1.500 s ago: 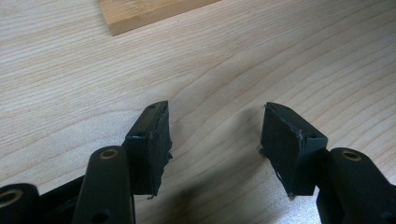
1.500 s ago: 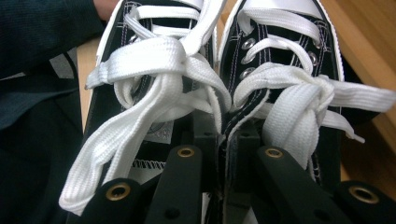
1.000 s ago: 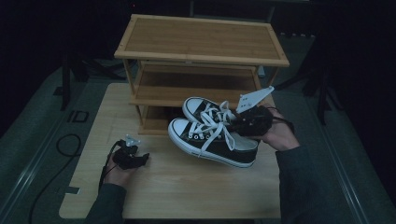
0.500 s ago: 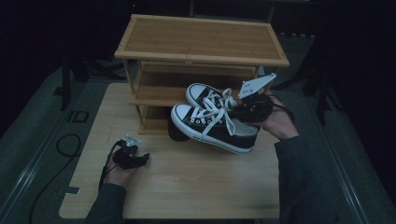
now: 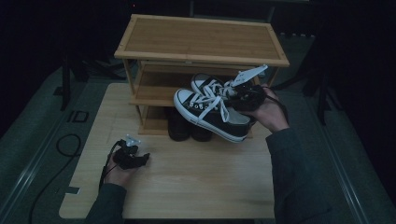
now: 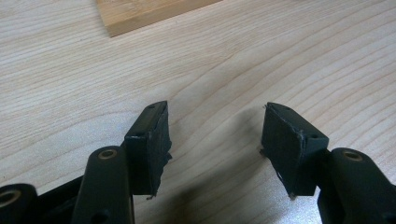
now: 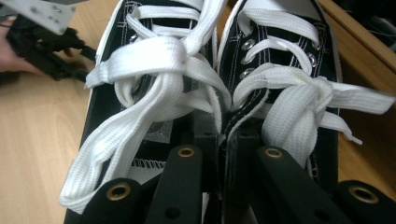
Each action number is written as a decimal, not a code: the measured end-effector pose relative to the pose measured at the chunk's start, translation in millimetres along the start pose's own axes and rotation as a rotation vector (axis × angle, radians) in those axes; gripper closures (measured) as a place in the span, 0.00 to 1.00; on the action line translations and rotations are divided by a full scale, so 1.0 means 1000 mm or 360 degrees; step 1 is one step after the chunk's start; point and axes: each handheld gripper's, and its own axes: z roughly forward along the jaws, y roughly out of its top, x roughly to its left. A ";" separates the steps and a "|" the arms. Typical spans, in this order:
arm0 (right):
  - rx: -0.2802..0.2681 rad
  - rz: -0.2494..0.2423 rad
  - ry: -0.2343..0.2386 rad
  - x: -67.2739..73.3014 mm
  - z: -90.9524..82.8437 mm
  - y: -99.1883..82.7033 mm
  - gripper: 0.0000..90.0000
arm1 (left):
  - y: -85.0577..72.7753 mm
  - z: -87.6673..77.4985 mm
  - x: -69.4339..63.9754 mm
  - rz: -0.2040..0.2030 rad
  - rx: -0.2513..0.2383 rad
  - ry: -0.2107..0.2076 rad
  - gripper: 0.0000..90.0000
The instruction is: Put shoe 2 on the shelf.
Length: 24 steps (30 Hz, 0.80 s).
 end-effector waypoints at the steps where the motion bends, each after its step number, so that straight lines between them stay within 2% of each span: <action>1: -0.0001 0.0005 -0.0028 0.000 0.002 0.001 0.94 | 0.000 0.000 0.000 0.0000 0.0000 0.0001 0.47; 6: -0.0024 0.0107 -0.0101 -0.004 0.008 0.003 0.94 | 0.000 0.000 0.000 0.0002 -0.0001 -0.0002 0.47; 12: -0.0040 0.0163 -0.0170 -0.005 0.010 0.004 0.94 | 0.000 0.000 0.000 0.0001 -0.0003 -0.0001 0.47; 13: -0.0036 0.0190 -0.0205 -0.004 0.012 0.005 0.94 | 0.000 0.000 0.000 0.0001 -0.0002 -0.0001 0.47; 15: -0.0037 0.0211 -0.0230 -0.005 0.012 0.005 0.94 | 0.000 0.000 0.000 0.0002 -0.0002 -0.0002 0.47; 18: -0.0026 0.0224 -0.0249 -0.005 0.012 0.006 0.94 | 0.000 0.000 0.000 0.0002 -0.0002 -0.0002 0.47; 21: 0.0001 0.0211 -0.0307 0.000 0.014 0.010 0.94 | 0.000 0.000 0.000 0.0002 -0.0002 -0.0001 0.47; 24: -0.0011 0.0221 -0.0319 0.000 0.015 0.011 0.94 | 0.000 0.000 0.000 0.0002 -0.0002 -0.0001 0.47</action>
